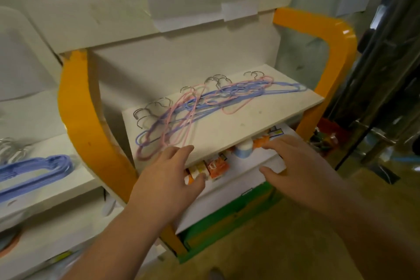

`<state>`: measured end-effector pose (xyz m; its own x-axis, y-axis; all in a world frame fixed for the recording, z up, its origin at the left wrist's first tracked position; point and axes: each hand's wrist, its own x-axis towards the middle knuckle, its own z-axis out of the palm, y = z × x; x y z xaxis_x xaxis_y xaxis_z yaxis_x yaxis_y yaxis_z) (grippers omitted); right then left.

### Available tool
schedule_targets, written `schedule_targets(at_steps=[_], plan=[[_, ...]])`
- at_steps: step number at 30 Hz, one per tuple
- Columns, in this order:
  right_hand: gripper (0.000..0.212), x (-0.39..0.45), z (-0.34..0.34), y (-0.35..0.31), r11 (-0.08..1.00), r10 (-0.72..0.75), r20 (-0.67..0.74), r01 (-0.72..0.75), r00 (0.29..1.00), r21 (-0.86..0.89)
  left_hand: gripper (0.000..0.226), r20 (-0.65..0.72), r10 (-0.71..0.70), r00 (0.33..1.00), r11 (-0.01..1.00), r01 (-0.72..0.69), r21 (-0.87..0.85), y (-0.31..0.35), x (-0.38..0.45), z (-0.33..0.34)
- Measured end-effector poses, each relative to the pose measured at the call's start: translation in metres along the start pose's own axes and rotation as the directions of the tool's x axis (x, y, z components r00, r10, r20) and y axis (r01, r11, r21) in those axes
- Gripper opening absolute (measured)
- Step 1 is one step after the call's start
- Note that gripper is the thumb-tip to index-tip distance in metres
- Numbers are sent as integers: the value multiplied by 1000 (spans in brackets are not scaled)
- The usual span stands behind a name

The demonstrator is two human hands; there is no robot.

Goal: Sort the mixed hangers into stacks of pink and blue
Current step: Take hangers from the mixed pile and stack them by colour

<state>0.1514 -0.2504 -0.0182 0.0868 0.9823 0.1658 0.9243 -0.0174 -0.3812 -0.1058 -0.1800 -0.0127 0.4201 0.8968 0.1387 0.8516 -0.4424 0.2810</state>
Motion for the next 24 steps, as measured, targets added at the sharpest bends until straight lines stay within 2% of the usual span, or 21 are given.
schedule_targets(at_steps=[4,9,13,16,19,24], plan=[[44,52,1,10,999,-37,25,37,999,-7,74,32,-81,996,997,81,18,-14,50,16],[48,119,5,21,997,-58,77,62,995,-56,74,0,-156,988,984,156,89,-42,124,45],[47,163,15,34,995,-97,45,98,994,-21,79,22,-215,976,964,208,164,-51,175,65],[49,185,21,41,996,-91,88,90,992,13,73,36,-234,972,946,219,238,-59,191,66],[51,207,30,54,994,-109,102,107,989,28,75,27,-236,971,945,223,239,-67,200,63],[47,243,32,81,986,-150,168,134,974,98,85,45,-370,928,907,350,233,-65,205,64]])
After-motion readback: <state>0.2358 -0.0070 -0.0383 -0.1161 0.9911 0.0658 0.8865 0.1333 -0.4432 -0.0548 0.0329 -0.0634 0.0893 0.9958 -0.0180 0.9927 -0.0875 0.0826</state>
